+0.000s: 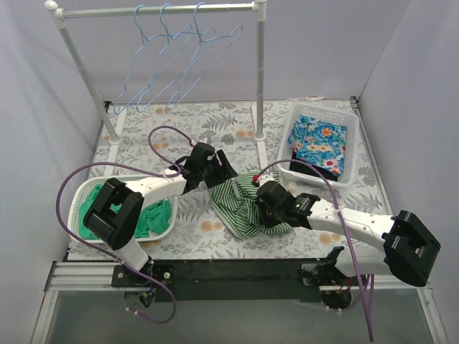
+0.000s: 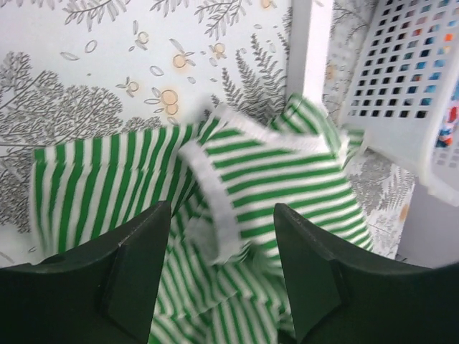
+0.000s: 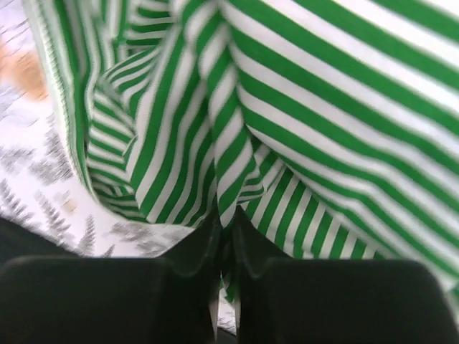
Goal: Place the tank top on the hanger
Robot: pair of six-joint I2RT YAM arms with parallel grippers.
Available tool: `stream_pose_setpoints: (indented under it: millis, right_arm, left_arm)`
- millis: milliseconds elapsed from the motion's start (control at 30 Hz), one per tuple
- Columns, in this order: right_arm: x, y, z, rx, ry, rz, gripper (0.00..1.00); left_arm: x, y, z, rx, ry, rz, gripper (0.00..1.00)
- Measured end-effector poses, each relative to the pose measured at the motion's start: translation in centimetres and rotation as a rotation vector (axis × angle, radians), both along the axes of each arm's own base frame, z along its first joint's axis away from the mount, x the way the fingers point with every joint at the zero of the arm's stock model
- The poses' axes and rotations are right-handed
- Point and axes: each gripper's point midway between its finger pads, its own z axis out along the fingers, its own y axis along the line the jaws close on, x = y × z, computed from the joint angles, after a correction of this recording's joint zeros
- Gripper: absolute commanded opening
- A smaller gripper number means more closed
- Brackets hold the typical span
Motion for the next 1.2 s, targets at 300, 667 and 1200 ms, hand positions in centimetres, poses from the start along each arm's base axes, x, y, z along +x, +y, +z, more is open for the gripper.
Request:
stream_pose_setpoints:
  millis: [300,667,1200]
  right_arm:
    - [-4.9,4.6,2.5,0.124,0.014,0.162,0.64]
    - [3.1,0.4,10.5,0.226,-0.167,-0.086,0.70]
    - [6.0,-6.7,0.9,0.223,0.070,-0.343,0.75]
  left_arm:
    - [-0.6,-0.3,0.0,-0.042,0.016,0.001,0.36]
    - [-3.6,1.4,-1.4,0.034,0.062,-0.071,0.60]
    - [-3.8,-1.6,-1.1,-0.088,0.096,-0.169,0.50]
